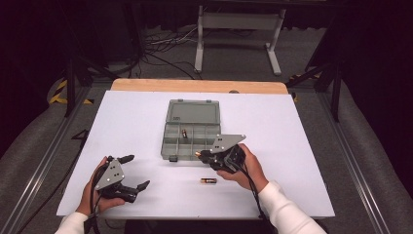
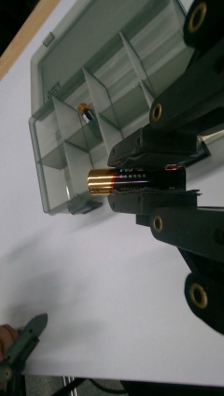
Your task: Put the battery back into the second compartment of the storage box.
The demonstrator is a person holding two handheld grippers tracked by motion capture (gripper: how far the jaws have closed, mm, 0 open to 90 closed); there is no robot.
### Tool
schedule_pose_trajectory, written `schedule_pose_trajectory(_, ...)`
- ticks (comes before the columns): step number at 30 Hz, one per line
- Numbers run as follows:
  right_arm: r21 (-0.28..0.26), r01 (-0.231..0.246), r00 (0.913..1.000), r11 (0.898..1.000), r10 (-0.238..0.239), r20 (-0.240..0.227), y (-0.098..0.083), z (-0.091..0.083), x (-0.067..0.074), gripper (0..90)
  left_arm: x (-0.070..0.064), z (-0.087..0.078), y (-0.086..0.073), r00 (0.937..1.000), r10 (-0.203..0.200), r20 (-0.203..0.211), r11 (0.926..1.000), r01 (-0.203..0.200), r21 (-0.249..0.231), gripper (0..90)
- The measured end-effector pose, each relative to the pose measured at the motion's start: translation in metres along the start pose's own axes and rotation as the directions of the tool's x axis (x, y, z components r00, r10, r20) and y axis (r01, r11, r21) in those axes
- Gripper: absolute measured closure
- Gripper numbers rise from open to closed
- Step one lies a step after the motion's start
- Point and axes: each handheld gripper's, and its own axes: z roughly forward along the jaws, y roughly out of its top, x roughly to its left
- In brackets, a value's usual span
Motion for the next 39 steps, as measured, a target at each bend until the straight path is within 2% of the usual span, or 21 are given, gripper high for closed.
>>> schedule_pose_trajectory(4,-0.010,-0.022,0.9995,1.000,0.023,0.021,0.013,0.008,-0.013,77.7,0.000,0.000,0.000,1.0000,0.003,0.000,1.0000,-0.003,-0.003,3.4)
schedule_pose_trajectory(8,0.003,-0.054,0.9978,0.999,0.054,0.037,0.022,0.020,-0.025,77.7,0.000,-0.001,0.000,1.0000,0.005,0.001,1.0000,-0.005,-0.003,3.3)
schedule_pose_trajectory(16,0.017,-0.113,0.9923,0.993,0.112,0.055,0.040,0.042,-0.040,77.7,0.000,-0.001,0.000,1.0000,-0.002,0.006,0.9999,0.003,-0.013,3.3)
schedule_pose_trajectory(20,0.032,-0.141,0.9879,0.990,0.138,0.070,0.049,0.060,-0.048,77.7,0.001,-0.002,0.000,1.0000,-0.002,0.006,0.9999,0.003,-0.014,3.3)
schedule_pose_trajectory(25,0.062,-0.171,0.9826,0.983,0.165,0.085,0.054,0.082,-0.054,77.7,0.000,-0.003,0.001,1.0000,-0.001,0.001,0.9996,0.001,-0.027,3.3)
schedule_pose_trajectory(29,0.090,-0.178,0.9799,0.980,0.168,0.107,0.057,0.096,-0.056,77.6,0.000,-0.003,0.001,1.0000,0.001,0.005,0.9996,-0.001,-0.027,3.3)
schedule_pose_trajectory(34,0.106,-0.206,0.9736,0.973,0.193,0.122,0.056,0.107,-0.059,77.6,0.000,-0.003,0.001,1.0000,0.005,0.007,0.9996,-0.005,-0.028,3.2)
schedule_pose_trajectory(35,0.111,-0.223,0.9689,0.968,0.208,0.134,0.054,0.112,-0.061,77.6,0.000,-0.003,0.001,1.0000,0.004,0.007,0.9996,-0.004,-0.029,3.3)
schedule_pose_trajectory(39,0.116,-0.245,0.9636,0.962,0.229,0.139,0.050,0.115,-0.064,77.6,0.000,-0.003,0.001,1.0000,0.003,0.009,0.9996,-0.002,-0.028,3.3)
